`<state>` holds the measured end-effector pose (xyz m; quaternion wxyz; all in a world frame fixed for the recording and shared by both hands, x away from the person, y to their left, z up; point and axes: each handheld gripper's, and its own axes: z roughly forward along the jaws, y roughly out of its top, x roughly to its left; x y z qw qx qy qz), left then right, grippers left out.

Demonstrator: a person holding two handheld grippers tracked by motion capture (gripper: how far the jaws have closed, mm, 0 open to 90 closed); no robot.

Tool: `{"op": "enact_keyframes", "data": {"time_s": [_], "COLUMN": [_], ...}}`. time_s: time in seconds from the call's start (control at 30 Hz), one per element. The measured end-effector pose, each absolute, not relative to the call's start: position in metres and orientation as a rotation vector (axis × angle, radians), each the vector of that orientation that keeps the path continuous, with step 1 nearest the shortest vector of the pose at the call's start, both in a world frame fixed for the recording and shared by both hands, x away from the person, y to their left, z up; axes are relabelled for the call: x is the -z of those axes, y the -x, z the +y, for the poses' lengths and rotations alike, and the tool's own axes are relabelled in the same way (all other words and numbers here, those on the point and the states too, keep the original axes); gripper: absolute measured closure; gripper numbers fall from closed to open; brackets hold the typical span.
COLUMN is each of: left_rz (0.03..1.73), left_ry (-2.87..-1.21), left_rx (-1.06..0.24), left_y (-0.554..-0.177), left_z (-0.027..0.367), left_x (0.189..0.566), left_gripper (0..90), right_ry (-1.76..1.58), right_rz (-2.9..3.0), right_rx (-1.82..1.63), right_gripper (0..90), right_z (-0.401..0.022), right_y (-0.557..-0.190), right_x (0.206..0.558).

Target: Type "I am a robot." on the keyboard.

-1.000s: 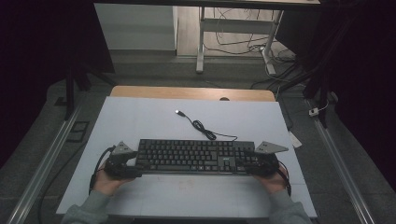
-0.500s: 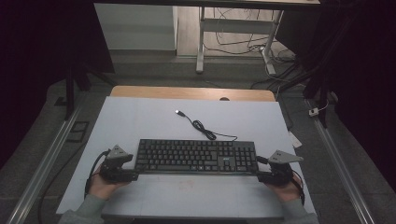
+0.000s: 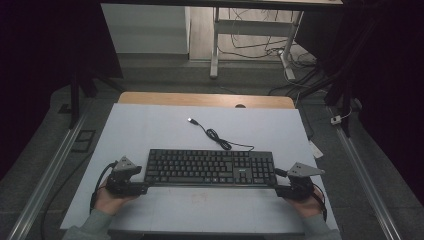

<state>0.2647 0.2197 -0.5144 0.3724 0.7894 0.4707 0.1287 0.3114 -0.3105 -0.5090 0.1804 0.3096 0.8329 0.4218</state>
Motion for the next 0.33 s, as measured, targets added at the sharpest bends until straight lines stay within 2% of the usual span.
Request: {"op": "enact_keyframes", "data": {"time_s": [0.33], "left_rz": [1.21], "left_ry": [-2.023], "left_rx": [-0.335], "left_y": [-0.265], "left_z": [0.2202], "left_x": [0.5149], "left_gripper": [25.7], "right_ry": [-0.86], "right_rz": [2.352], "right_rx": [-1.199], "right_gripper": [43.2], "right_z": [-0.3092], "right_y": [-0.311], "right_x": [0.5086]}}
